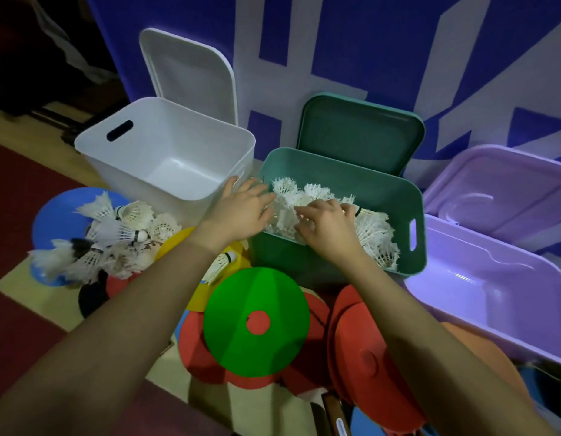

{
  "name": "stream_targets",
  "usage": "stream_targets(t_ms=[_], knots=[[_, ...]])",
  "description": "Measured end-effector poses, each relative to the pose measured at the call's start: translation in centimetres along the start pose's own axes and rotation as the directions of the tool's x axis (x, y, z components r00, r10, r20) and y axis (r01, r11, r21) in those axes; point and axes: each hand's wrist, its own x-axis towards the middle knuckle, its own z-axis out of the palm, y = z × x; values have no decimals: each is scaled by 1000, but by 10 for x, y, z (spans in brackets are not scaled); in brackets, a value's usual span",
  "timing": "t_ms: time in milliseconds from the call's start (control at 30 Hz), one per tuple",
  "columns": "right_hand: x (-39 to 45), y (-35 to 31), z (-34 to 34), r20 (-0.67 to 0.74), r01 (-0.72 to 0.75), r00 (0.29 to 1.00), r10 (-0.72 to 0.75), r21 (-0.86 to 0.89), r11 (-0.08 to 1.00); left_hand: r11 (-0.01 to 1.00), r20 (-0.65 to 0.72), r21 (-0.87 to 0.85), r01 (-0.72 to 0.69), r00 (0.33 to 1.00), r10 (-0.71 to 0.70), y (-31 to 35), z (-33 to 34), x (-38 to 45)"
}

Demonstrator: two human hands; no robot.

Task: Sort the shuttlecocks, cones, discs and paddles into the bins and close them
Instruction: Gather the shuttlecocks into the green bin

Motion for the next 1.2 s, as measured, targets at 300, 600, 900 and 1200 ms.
stream_targets(t_ms=[300,600,900,1200], knots=[[-31,-42,-14,-410,267,908,-84,413,871,998,-326,-57,-5,945,-14,-13,-54,-63],[-22,-127,51,-212,231,965,-154,409,883,995,-225,-96,22,973,-43,-118,-18,-108],[1,-167,133,258,-232,943,211,54,971,996,-29,-58,-70,997,68,-204,32,-110],[-2,-186,122,-25,-172,985,170,-88,981,990,-160,-82,-112,982,97,-226,62,-128]])
